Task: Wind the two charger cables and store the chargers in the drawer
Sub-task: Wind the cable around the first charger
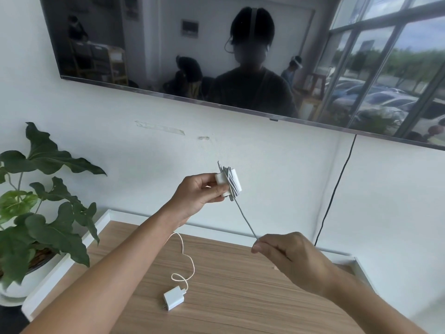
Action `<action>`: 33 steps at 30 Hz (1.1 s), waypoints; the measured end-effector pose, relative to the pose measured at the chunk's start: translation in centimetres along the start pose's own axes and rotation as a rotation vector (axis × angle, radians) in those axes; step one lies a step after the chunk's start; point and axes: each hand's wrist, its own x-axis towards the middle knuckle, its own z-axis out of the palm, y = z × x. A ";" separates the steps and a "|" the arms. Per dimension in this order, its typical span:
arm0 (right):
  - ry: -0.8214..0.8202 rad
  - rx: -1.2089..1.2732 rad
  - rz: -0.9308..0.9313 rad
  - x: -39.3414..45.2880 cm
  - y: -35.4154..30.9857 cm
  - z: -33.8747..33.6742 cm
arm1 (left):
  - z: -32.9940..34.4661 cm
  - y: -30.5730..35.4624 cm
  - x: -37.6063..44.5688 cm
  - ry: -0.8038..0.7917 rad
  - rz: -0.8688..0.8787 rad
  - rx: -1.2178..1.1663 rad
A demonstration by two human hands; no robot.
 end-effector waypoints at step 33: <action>0.185 0.310 0.189 7.8 1.7 -7.8 | 3.8 0.4 -3.4 -0.426 -0.010 0.296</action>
